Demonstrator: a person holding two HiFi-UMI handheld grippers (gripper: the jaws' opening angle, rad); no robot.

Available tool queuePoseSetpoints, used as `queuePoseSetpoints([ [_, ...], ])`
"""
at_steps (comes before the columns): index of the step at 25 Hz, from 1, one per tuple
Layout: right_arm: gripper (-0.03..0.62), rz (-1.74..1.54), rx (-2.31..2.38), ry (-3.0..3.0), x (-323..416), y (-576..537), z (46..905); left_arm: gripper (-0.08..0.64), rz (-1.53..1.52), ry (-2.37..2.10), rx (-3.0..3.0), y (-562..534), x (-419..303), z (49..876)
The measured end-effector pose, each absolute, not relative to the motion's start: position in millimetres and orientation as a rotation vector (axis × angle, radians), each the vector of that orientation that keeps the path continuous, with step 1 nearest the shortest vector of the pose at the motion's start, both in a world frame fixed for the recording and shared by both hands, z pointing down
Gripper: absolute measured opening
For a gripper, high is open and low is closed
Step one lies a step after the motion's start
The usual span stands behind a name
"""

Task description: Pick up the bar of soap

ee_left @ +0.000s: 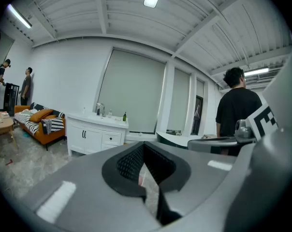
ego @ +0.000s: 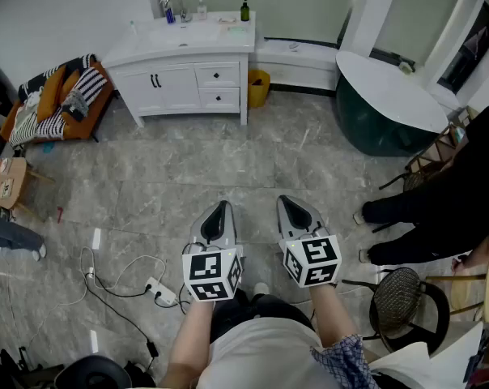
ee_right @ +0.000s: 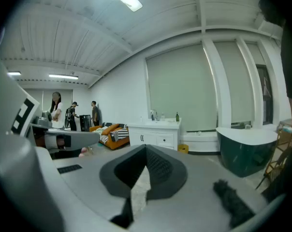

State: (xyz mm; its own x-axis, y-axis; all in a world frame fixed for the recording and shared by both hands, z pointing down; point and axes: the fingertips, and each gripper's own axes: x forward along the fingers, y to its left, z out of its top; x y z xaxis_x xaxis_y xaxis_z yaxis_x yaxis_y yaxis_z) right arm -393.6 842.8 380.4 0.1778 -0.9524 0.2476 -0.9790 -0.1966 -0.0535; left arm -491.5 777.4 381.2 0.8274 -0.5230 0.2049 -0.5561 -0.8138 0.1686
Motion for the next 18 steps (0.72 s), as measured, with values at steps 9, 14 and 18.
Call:
queuePoseSetpoints([
  [9,0.012,0.343,2.292,-1.907,-385.7,844.6,381.4,0.005,0.199,-0.837,2.755,779.0,-481.7,376.4],
  [14,0.014,0.334,2.255,-1.920,-382.4,844.6,383.3,0.005,0.197,-0.850,2.747,779.5,-478.7,376.1],
  [18,0.014,0.325,2.244,-1.974,-382.3,846.2,381.6,0.005,0.200,-0.868,2.742,781.3,-477.4,375.9],
])
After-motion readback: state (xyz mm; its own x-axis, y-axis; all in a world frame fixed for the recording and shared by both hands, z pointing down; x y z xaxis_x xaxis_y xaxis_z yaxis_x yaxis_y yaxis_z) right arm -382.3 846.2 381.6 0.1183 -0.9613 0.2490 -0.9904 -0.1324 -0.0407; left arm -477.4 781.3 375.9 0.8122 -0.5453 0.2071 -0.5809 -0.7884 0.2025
